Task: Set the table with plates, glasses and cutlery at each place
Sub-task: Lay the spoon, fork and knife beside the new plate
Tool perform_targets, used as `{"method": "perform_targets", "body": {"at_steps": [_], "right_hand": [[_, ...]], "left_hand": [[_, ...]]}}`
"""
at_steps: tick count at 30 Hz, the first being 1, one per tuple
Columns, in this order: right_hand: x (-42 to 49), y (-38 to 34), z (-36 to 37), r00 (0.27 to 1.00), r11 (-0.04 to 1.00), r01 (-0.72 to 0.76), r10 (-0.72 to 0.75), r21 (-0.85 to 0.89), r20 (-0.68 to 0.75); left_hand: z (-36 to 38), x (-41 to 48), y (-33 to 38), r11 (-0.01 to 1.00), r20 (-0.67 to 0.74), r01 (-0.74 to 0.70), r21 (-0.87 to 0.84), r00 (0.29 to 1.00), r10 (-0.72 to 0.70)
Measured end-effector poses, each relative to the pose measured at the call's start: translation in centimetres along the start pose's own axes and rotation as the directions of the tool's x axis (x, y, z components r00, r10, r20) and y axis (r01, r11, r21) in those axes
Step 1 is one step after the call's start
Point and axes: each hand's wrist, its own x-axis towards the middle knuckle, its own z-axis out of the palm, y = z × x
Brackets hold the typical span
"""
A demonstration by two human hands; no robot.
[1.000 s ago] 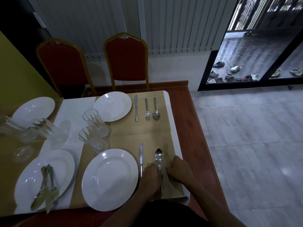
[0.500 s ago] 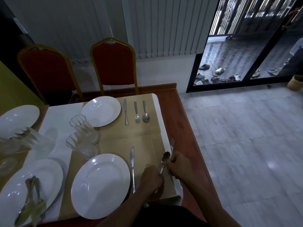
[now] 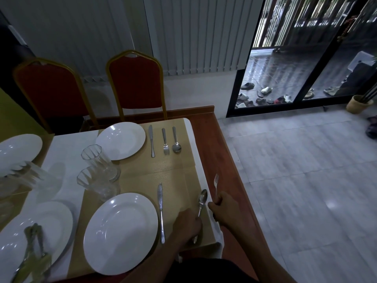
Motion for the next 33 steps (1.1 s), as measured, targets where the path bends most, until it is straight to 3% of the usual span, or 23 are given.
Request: {"method": "perform_targets", "body": {"at_steps": [11,22,33], "right_hand": [[0.1,-0.3,0.7,0.999,1.000,0.028,-0.029,0.010,0.023],[0.2,-0.7,0.2,1.000,1.000,0.022,-0.022,0.022,-0.005],[0.8,-0.3,-0.2,1.000,0.999,0.029,-0.029,0.015,-0.003]], "left_hand": [[0.2,-0.8,-0.7,1.000,-0.088,0.007,0.015,0.996,-0.005],[0.8,-0.1,-0.2,0.999,-0.048,-0.031,0.030,0.998,0.032],[0.5,0.6,0.2,0.996,-0.064,-0.039,-0.086,0.997,0.034]]}}
